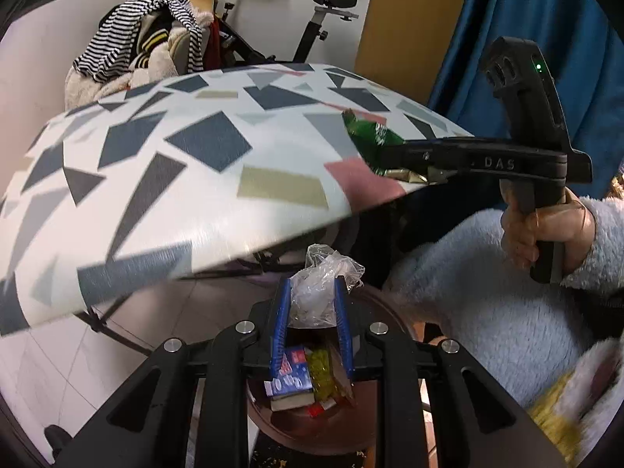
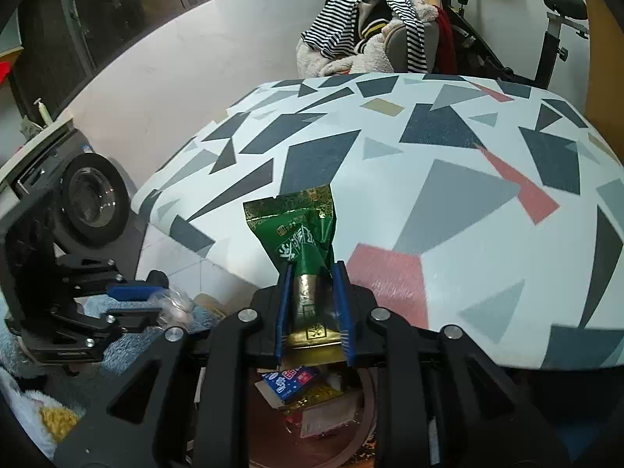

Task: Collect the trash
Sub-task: 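Lower the clear wrapper into the brown bin with the left tool while the right tool follows, then open the left tool to drop the clear wrapper while the right tool drops the candy wrapper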

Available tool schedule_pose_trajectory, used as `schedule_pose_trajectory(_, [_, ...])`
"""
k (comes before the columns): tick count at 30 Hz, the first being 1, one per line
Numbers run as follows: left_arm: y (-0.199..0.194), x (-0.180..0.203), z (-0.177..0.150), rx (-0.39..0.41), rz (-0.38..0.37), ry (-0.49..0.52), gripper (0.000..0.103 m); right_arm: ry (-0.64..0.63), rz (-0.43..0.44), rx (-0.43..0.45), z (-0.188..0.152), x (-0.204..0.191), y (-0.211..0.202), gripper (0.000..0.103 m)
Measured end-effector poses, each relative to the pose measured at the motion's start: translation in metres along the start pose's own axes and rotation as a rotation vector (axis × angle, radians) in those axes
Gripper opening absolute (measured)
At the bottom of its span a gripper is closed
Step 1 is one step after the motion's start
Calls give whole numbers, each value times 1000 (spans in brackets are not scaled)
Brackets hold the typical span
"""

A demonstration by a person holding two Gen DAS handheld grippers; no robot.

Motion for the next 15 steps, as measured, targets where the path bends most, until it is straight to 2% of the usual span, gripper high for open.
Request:
schedule_pose_trajectory(8, [12,-5,-29,-15,-25,-41,22,32,43,-23,-25,0,6,24])
schedule_pose_trajectory(15, [21,-6,-31,-32,-37,-52,26,23,54,-48,-36,0,12,24])
Point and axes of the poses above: each gripper's, at about its wrist camera, not at the fingertips, and y roughly the way its jaws point, x to its right, z to its top, the point moved 4 cm from there along y, roughly the way its jaws point, and after that the axes turned 13 degrees about y, right-handed, at the moved point
